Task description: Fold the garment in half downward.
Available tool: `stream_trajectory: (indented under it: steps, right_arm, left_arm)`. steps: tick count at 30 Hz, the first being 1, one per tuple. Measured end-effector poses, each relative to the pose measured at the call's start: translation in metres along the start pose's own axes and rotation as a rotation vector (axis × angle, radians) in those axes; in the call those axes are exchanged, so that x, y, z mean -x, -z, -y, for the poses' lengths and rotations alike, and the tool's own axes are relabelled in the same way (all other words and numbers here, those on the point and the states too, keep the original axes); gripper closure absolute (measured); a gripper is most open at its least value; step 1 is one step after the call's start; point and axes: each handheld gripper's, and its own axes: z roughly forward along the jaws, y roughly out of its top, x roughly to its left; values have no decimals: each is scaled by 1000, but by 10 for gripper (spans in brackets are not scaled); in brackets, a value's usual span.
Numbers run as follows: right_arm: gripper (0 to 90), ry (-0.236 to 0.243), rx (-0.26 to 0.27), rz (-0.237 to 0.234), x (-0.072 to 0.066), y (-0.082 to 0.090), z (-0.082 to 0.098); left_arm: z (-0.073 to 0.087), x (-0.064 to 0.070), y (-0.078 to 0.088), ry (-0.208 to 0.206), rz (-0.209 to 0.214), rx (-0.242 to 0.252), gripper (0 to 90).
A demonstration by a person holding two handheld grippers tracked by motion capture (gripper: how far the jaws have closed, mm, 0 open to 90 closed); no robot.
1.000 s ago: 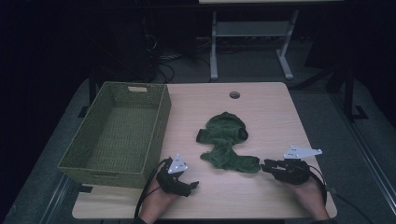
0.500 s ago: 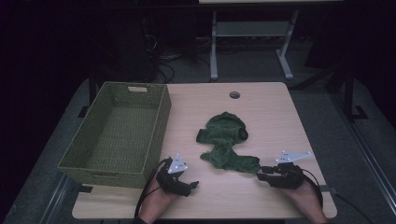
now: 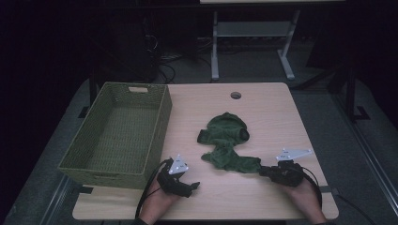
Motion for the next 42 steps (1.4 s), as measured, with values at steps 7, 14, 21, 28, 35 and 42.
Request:
stream_trajectory:
  steps: [7, 14, 21, 28, 35, 42]
  right_arm:
    - [835, 20, 21, 4, 0, 4, -4]
    - [840, 84, 62, 4, -7, 5, -16]
    - [844, 127, 121, -29, -13, 8, -28]
    - [845, 177, 173, -59, -19, 13, -42]
    - [844, 219, 198, -87, -25, 6, -56]
    - [836, 262, 207, -122, -32, -6, -74]
  left_arm:
    - [0, 0, 0, -1, 0, 0, 152]
    - [0, 0, 0, 0, 1, 1, 152]
    - [0, 0, 0, -5, 1, 0, 152]
    - [-1, -1, 0, -6, 3, -1, 152]
    - [-1, -1, -1, -3, 3, 3, 152]
    - [-1, -1, -1, -7, 2, 2, 152]
